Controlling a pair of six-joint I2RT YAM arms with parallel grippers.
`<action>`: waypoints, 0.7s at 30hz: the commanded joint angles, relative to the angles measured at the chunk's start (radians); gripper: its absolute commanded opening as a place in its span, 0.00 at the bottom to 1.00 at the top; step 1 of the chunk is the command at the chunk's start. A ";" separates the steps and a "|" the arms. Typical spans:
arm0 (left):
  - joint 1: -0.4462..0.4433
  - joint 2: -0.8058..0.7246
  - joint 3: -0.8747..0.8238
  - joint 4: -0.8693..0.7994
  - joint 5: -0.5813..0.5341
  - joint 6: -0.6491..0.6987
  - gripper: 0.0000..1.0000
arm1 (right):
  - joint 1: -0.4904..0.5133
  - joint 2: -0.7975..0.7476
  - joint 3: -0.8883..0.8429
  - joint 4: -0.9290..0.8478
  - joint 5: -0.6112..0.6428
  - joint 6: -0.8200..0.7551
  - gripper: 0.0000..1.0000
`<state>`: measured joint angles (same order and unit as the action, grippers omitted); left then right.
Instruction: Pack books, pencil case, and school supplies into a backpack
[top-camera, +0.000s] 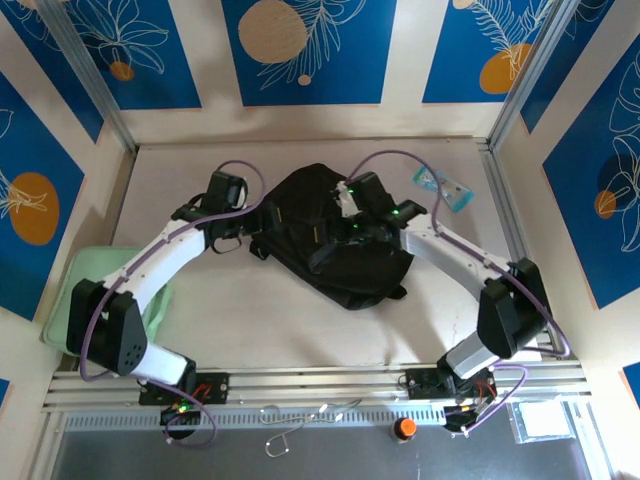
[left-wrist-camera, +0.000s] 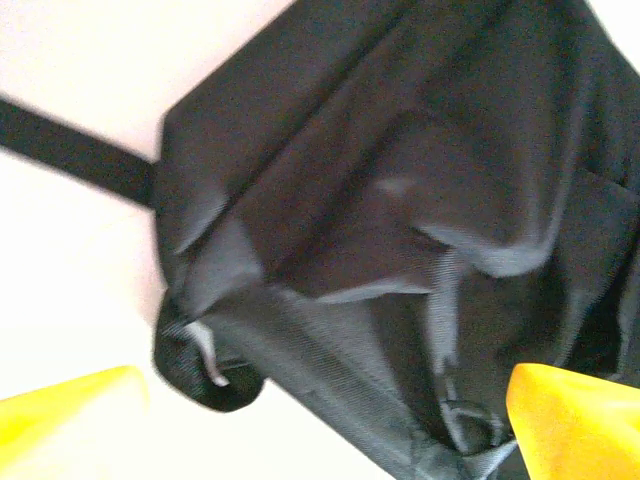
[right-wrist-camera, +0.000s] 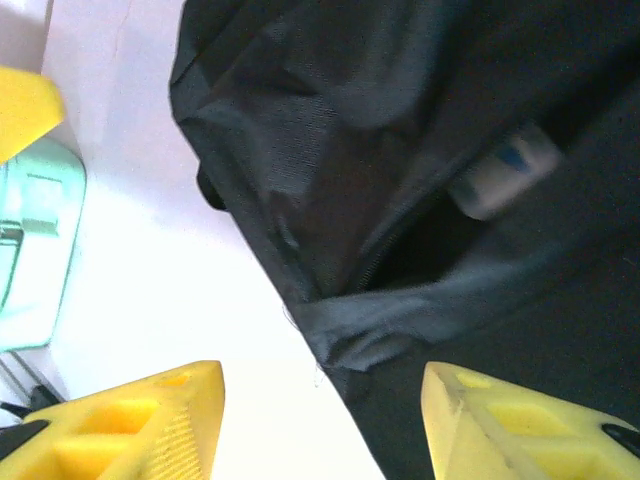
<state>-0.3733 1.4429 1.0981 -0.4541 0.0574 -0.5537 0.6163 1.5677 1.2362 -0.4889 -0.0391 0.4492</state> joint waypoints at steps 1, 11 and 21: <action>0.030 -0.077 -0.053 0.036 -0.006 -0.017 0.96 | 0.054 0.093 0.096 -0.128 0.062 -0.133 0.50; 0.098 -0.173 -0.144 0.058 -0.005 -0.008 1.00 | 0.132 0.332 0.346 -0.306 0.172 -0.247 0.47; 0.105 -0.168 -0.152 0.079 0.036 0.000 1.00 | 0.148 0.462 0.493 -0.385 0.179 -0.291 0.37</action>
<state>-0.2813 1.2842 0.9619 -0.3958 0.0669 -0.5640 0.7521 2.0151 1.6913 -0.8146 0.1326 0.1902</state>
